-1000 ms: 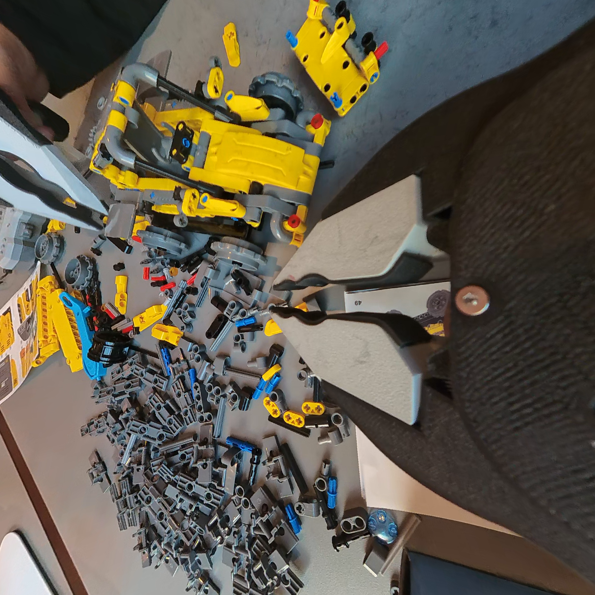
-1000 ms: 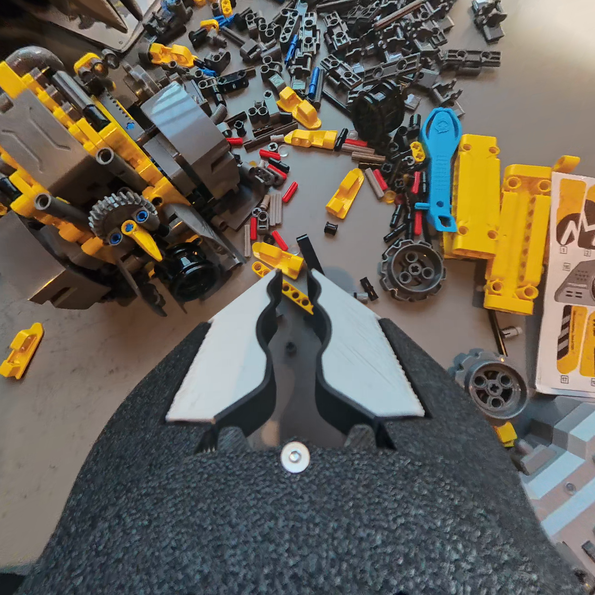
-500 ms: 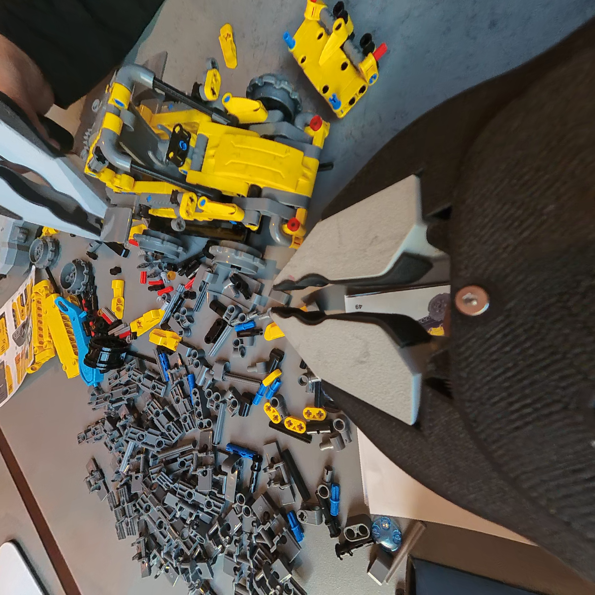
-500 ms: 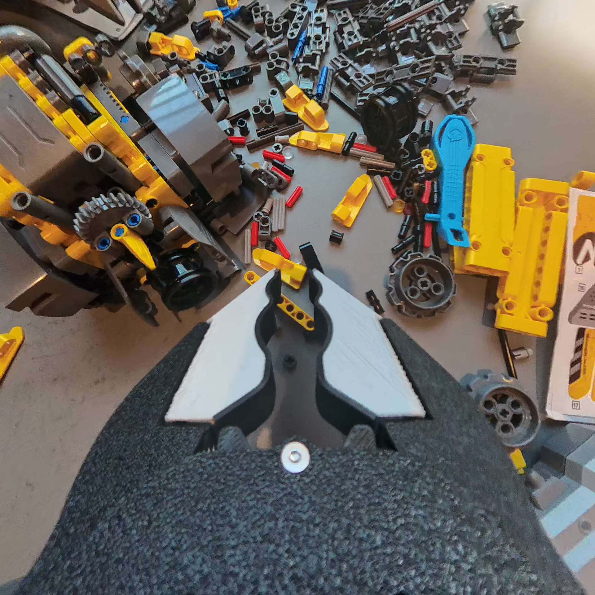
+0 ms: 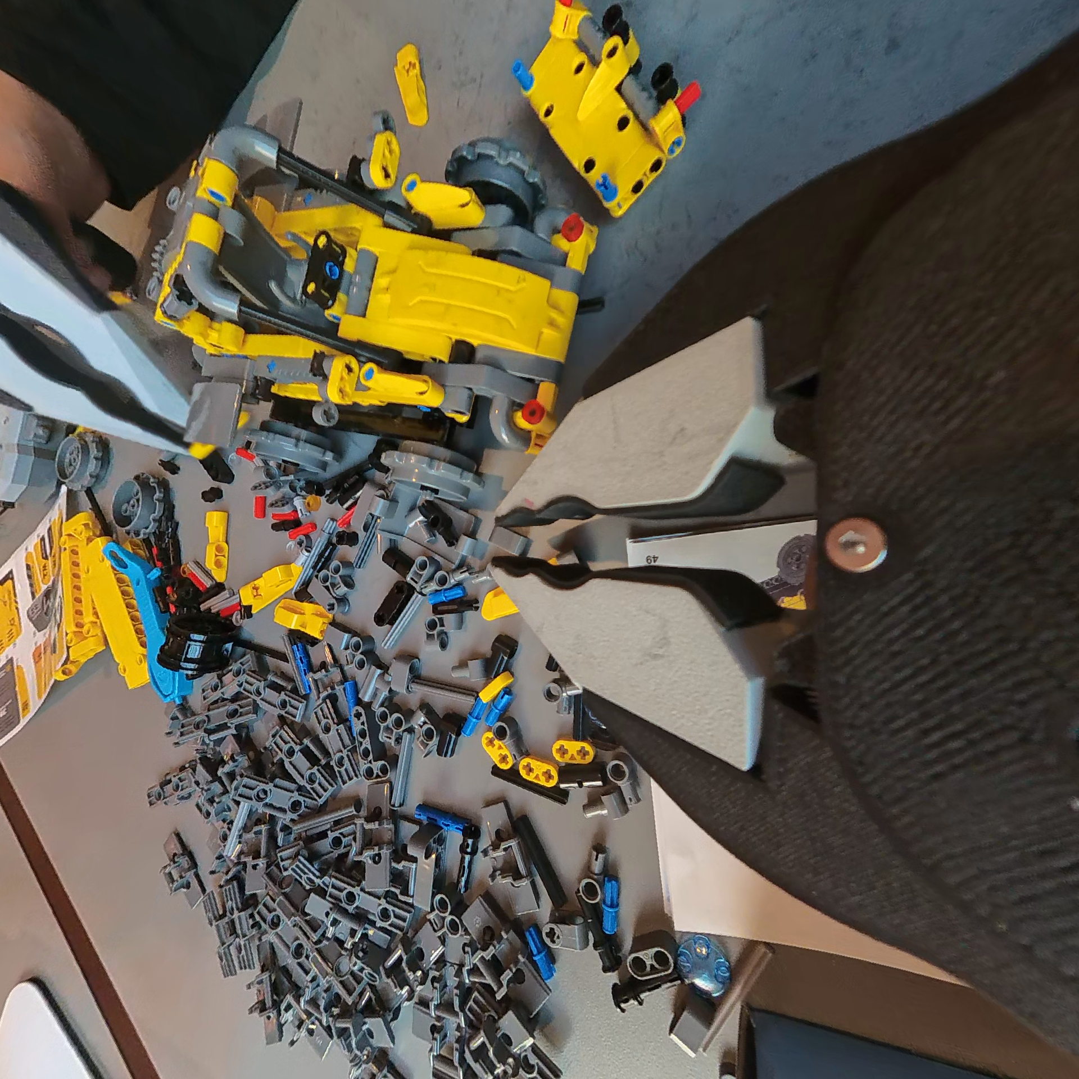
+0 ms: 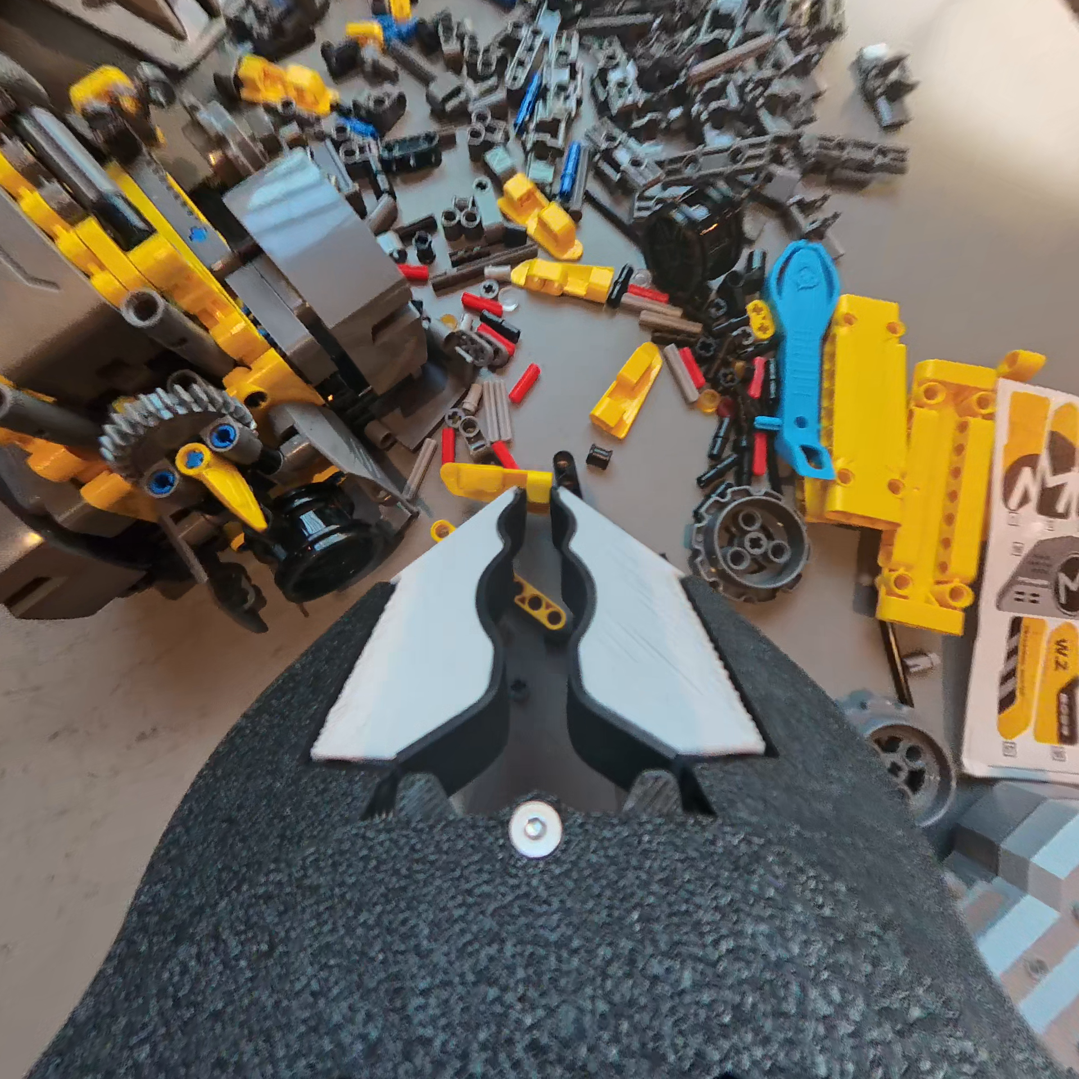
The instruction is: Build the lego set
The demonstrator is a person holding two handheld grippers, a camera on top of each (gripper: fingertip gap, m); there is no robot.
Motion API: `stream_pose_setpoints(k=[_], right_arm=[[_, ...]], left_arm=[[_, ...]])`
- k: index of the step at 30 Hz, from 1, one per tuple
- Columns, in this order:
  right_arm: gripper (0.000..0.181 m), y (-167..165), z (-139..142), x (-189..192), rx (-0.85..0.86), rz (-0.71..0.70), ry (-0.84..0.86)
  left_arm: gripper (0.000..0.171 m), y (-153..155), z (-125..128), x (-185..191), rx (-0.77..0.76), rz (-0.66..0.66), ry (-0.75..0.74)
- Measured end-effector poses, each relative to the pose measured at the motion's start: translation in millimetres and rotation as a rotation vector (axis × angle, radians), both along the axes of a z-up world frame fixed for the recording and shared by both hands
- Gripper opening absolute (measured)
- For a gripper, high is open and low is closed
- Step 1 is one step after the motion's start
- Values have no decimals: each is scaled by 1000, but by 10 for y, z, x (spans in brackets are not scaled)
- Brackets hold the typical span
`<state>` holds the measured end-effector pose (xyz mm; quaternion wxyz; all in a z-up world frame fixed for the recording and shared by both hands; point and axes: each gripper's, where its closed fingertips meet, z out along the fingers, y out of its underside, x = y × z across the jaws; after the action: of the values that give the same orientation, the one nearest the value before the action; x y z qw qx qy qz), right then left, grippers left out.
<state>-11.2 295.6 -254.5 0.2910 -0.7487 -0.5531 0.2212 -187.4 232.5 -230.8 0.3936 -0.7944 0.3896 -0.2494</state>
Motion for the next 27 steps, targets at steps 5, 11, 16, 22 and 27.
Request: stream_pose_setpoints(k=[5, 11, 16, 22, 27], right_arm=[[8, 73, 344, 172, 102, -48, 67], [8, -714, 706, 371, 158, 25, 9], [8, -1683, 254, 537, 23, 135, -279], [20, -1802, -48, 601, 5, 202, -529], [18, -1629, 193, 608, -23, -9, -451]], left_arm=[[6, -2, 66, 11, 31, 0, -4], [5, -11, 104, 14, 67, -3, 4], [4, -88, 212, 106, 123, -31, 4], [0, -116, 141, 140, 186, -55, 87], [0, -89, 193, 94, 204, -37, 77]])
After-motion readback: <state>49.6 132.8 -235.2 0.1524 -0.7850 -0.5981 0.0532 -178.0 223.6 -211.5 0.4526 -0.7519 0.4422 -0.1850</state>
